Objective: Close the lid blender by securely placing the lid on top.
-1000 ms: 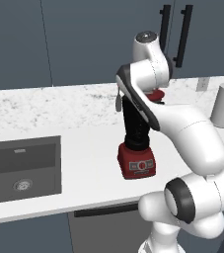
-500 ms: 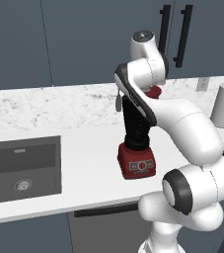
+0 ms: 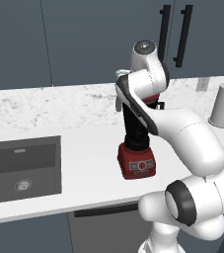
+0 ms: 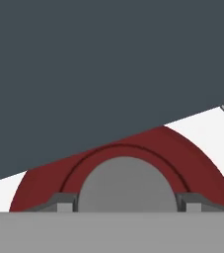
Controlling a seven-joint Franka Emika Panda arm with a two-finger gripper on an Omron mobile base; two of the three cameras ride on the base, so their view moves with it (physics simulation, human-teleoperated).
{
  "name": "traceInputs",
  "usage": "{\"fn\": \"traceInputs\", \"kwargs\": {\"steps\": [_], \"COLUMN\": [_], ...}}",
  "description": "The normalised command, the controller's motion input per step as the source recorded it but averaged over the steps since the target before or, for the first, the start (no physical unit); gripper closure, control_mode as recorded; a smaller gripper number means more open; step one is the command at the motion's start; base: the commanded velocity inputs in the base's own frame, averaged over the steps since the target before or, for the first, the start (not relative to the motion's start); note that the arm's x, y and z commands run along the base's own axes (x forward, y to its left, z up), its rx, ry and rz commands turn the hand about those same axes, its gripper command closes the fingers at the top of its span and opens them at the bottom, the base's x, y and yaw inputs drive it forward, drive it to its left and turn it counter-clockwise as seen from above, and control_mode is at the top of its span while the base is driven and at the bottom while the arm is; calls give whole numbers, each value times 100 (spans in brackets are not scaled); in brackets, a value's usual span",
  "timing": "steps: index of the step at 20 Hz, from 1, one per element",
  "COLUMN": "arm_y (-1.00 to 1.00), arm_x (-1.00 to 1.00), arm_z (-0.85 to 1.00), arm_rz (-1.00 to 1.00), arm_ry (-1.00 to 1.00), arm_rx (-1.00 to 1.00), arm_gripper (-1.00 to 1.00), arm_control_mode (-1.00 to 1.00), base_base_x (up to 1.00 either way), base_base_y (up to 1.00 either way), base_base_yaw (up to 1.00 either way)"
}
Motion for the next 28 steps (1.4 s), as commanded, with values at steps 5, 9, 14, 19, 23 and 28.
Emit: {"fn": "traceInputs", "kwargs": {"steps": [5, 9, 14, 19, 23, 28], "arm_y": [11, 10, 14, 13, 12, 10], "arm_x": [0, 0, 0, 0, 0, 0], "arm_z": [0, 2, 8, 21, 29, 29], "arm_rz": [0, 0, 0, 0, 0, 0], "arm_ry": [-1, 0, 6, 12, 11, 8], "arm_rx": [1, 1, 0, 0, 0, 0], "arm_gripper": [100, 100, 100, 100, 100, 100], "arm_control_mode": [-100, -100, -100, -100, -100, -100], "base_base_x": [0, 0, 0, 0, 0, 0], "base_base_y": [0, 0, 0, 0, 0, 0], "base_base_yaw": [0, 0, 0, 0, 0, 0]}}
